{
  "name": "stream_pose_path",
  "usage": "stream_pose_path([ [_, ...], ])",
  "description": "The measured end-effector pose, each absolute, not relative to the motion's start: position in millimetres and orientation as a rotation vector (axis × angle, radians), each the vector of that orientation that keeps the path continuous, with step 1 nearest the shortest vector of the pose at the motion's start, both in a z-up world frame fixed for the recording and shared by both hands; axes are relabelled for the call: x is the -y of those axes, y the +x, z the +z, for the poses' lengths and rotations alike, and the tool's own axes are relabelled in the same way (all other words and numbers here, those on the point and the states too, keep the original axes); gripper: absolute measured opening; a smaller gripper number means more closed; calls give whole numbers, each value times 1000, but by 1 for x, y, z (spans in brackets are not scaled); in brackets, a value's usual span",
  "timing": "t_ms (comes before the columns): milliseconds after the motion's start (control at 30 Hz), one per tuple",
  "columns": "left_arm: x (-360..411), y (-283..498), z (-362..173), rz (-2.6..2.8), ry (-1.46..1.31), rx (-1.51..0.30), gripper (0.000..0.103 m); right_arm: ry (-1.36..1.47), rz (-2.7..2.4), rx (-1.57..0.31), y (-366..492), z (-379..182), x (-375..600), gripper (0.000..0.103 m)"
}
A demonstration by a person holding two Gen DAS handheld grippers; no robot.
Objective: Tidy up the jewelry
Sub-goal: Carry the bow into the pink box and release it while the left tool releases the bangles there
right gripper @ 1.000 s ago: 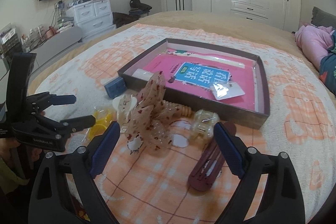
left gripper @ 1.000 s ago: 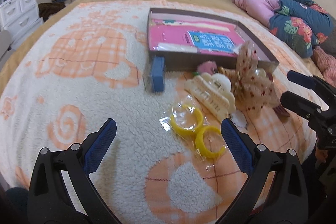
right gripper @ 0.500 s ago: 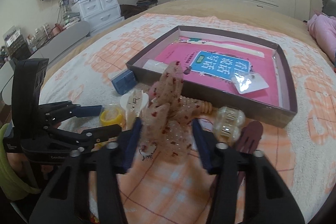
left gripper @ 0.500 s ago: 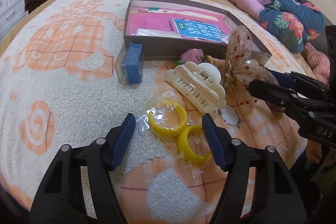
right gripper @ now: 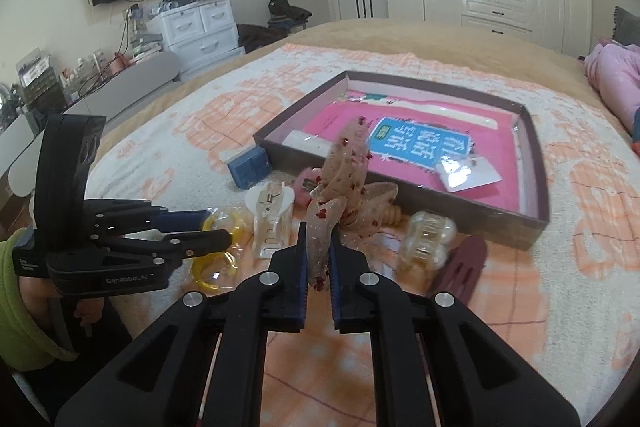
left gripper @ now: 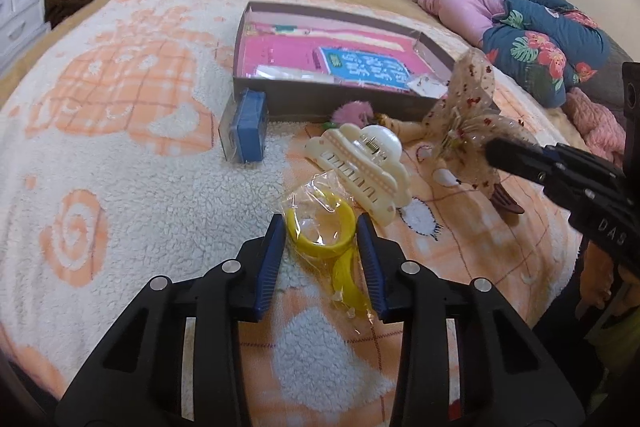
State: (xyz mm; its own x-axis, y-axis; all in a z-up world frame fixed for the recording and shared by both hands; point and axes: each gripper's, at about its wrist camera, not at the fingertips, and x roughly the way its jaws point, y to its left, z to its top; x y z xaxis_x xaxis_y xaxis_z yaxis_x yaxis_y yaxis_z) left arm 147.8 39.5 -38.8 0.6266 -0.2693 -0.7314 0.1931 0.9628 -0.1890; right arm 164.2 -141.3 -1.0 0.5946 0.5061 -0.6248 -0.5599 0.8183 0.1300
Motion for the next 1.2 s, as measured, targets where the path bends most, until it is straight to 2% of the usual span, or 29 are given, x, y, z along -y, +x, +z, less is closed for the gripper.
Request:
stream_pose_path([
  [400, -44, 144, -1, -256, -117, -758, 28, -34, 557, -636, 162, 18, 178, 9],
  [1200, -3, 227, 22, -318, -110, -707, 28, -4, 419, -596, 197, 29, 220, 9],
])
